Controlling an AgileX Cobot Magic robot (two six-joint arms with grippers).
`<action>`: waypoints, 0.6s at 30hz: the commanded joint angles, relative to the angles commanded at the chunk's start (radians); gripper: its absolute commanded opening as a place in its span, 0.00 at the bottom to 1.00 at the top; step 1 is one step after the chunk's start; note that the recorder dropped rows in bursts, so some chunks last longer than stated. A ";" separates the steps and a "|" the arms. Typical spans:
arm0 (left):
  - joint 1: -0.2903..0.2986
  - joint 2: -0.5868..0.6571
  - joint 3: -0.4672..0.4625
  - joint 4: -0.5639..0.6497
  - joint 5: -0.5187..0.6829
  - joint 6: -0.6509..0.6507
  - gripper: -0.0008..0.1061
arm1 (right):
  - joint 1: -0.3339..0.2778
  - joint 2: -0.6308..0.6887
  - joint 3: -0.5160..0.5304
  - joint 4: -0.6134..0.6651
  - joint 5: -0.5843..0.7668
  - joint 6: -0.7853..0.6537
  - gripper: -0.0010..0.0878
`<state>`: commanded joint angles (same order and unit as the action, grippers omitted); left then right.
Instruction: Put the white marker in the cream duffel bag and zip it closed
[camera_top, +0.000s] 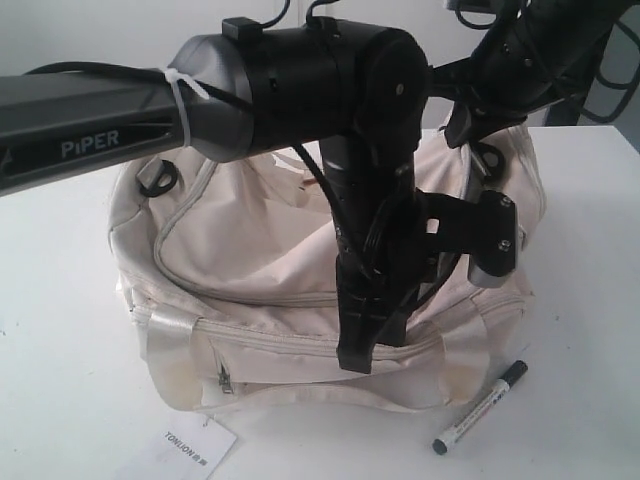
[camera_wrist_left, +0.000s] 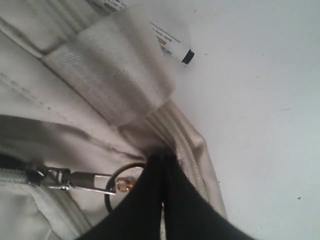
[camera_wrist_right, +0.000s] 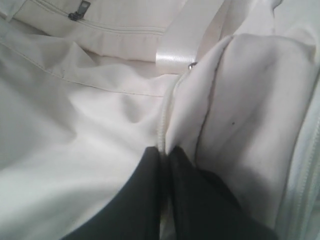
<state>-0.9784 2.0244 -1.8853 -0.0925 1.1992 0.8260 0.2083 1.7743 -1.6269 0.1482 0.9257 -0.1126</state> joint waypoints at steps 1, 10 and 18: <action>0.000 0.000 0.000 0.000 0.000 0.000 0.01 | 0.000 0.002 0.000 -0.015 -0.002 0.005 0.01; 0.000 0.000 0.000 0.085 0.022 -0.025 0.01 | 0.000 0.009 0.000 -0.078 -0.039 0.041 0.01; 0.000 0.000 0.000 0.131 0.022 -0.050 0.01 | 0.000 0.015 0.000 -0.082 -0.041 0.041 0.01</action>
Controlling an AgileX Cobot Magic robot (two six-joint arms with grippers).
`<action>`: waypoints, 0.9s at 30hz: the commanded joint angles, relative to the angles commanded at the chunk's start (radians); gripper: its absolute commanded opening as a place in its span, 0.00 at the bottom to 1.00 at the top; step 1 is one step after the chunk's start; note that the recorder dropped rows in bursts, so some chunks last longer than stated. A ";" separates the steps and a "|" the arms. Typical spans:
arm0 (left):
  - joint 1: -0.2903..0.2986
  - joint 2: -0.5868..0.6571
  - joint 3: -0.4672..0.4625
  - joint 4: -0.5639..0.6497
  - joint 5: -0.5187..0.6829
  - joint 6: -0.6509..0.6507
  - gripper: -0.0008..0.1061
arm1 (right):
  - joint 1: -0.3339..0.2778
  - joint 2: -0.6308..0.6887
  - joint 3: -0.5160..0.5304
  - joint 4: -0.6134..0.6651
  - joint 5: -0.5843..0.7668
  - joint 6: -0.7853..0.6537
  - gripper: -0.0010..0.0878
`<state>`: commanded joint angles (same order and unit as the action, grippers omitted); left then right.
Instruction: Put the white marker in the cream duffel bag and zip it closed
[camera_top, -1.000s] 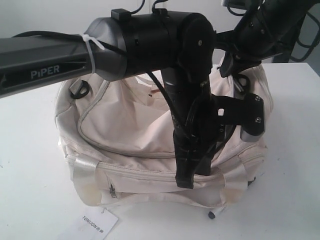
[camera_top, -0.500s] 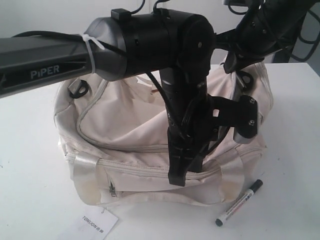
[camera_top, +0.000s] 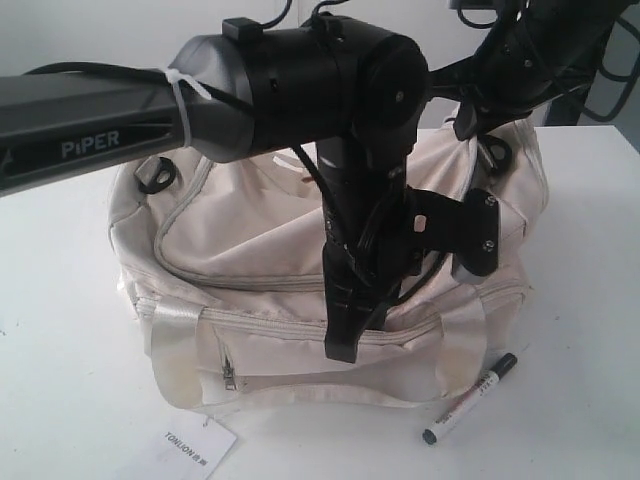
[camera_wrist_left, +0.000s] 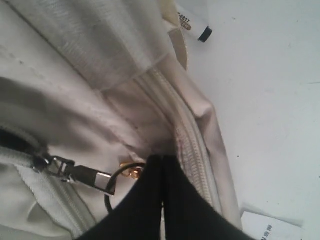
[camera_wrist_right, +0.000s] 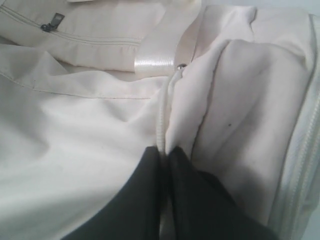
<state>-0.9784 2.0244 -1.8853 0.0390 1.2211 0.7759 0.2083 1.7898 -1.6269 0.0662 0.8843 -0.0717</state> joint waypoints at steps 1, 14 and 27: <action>0.000 0.000 0.000 0.008 0.000 0.000 0.01 | 0.000 0.000 0.000 0.000 0.000 0.000 0.01; 0.000 0.000 0.000 0.101 0.000 -0.093 0.01 | 0.000 0.000 0.000 -0.019 0.004 0.004 0.01; 0.039 0.000 0.002 0.145 0.000 -0.207 0.01 | -0.002 0.000 0.000 -0.022 0.004 0.004 0.01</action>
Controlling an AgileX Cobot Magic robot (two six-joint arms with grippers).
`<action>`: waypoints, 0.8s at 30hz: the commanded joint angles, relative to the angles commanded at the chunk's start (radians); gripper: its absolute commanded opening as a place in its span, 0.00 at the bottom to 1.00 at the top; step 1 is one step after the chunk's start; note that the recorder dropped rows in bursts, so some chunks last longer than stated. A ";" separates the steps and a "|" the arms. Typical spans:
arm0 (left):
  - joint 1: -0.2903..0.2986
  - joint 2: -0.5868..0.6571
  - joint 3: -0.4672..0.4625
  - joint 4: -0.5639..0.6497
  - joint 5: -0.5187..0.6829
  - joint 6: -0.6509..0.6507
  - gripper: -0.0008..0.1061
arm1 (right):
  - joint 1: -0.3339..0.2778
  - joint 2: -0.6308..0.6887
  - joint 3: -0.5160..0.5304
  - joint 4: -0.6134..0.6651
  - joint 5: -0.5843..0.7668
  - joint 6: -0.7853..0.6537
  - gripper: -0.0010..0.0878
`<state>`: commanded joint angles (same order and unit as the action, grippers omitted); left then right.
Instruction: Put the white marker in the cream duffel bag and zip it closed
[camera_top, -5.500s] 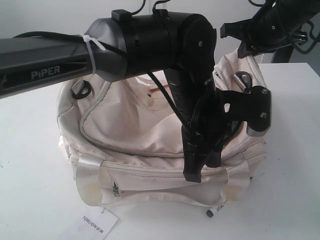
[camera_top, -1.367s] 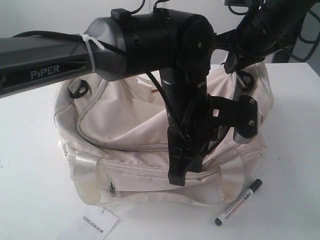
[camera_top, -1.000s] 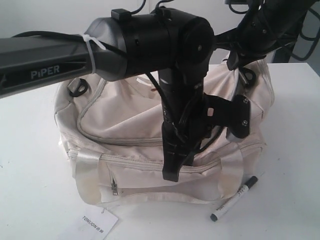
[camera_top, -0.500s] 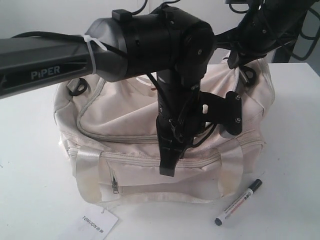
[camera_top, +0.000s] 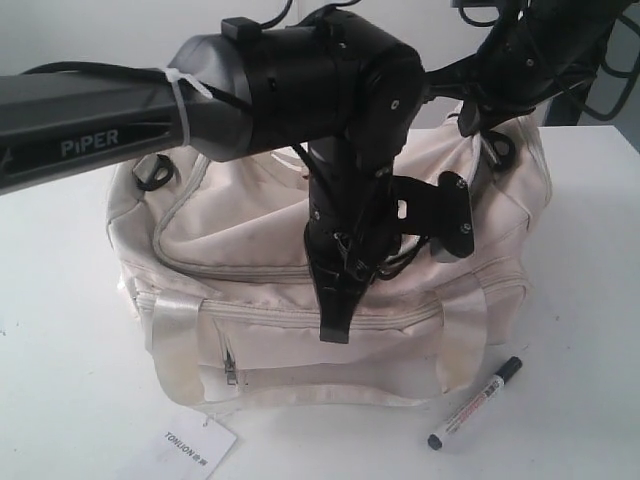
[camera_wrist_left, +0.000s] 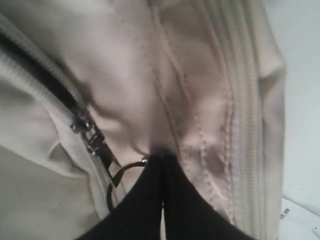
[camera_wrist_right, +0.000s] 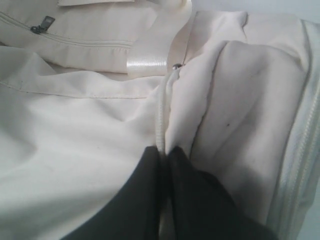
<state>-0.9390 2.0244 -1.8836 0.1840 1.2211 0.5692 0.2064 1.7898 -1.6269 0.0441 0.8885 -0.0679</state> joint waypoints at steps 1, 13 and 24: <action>0.008 0.000 0.000 0.000 0.000 -0.013 0.01 | 0.000 0.000 0.000 0.000 0.000 0.000 0.01; 0.012 0.000 0.000 -0.012 0.000 -0.020 0.01 | 0.000 0.000 0.000 -0.013 0.004 0.000 0.01; 0.048 0.000 0.000 -0.041 0.000 -0.103 0.01 | 0.000 0.000 0.000 -0.021 0.010 0.000 0.01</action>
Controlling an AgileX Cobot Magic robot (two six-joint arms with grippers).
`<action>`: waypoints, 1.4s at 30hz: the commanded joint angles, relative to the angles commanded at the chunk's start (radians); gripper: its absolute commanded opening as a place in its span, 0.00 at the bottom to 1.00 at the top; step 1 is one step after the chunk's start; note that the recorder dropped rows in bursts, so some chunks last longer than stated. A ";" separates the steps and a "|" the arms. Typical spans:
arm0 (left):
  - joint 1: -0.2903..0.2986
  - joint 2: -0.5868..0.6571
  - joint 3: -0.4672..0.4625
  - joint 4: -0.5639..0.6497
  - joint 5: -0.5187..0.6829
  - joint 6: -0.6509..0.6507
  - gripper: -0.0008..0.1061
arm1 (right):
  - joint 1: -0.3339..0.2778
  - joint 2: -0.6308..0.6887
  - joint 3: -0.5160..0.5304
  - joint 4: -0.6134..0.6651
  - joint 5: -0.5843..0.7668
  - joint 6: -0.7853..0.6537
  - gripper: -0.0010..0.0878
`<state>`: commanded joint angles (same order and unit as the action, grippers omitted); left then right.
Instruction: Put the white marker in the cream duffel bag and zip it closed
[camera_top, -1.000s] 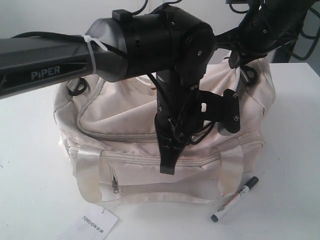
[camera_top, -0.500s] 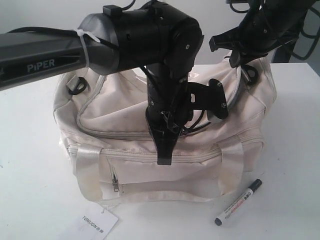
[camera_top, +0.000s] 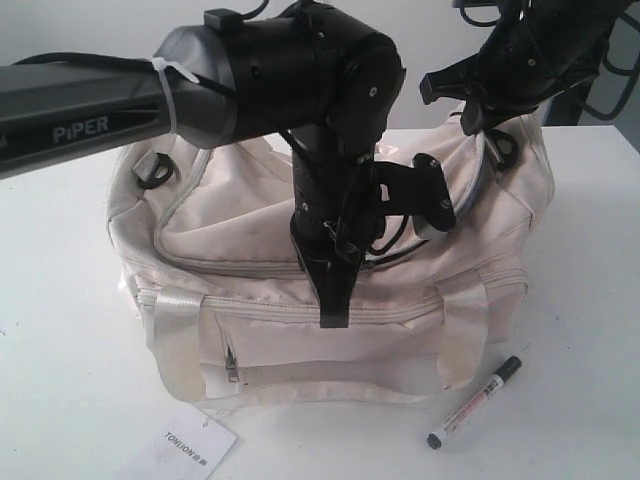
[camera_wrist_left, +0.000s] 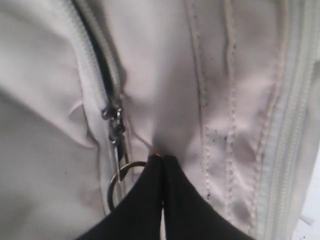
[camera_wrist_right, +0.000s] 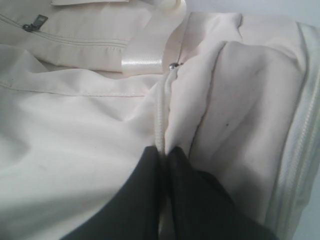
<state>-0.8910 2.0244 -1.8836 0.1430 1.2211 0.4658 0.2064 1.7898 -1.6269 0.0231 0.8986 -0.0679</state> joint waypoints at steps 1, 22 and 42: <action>0.006 -0.002 0.000 -0.016 0.000 0.000 0.01 | 0.000 0.000 0.000 0.000 0.000 0.000 0.01; 0.022 -0.126 0.035 -0.097 0.000 0.004 0.01 | 0.000 0.000 0.000 -0.004 0.018 0.047 0.01; 0.022 -0.222 0.035 -0.143 -0.002 0.000 0.01 | 0.000 -0.068 0.000 0.029 0.141 0.229 0.43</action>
<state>-0.8691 1.8019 -1.8482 0.0000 1.2187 0.4658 0.2064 1.7218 -1.6269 0.0522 1.0393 0.1609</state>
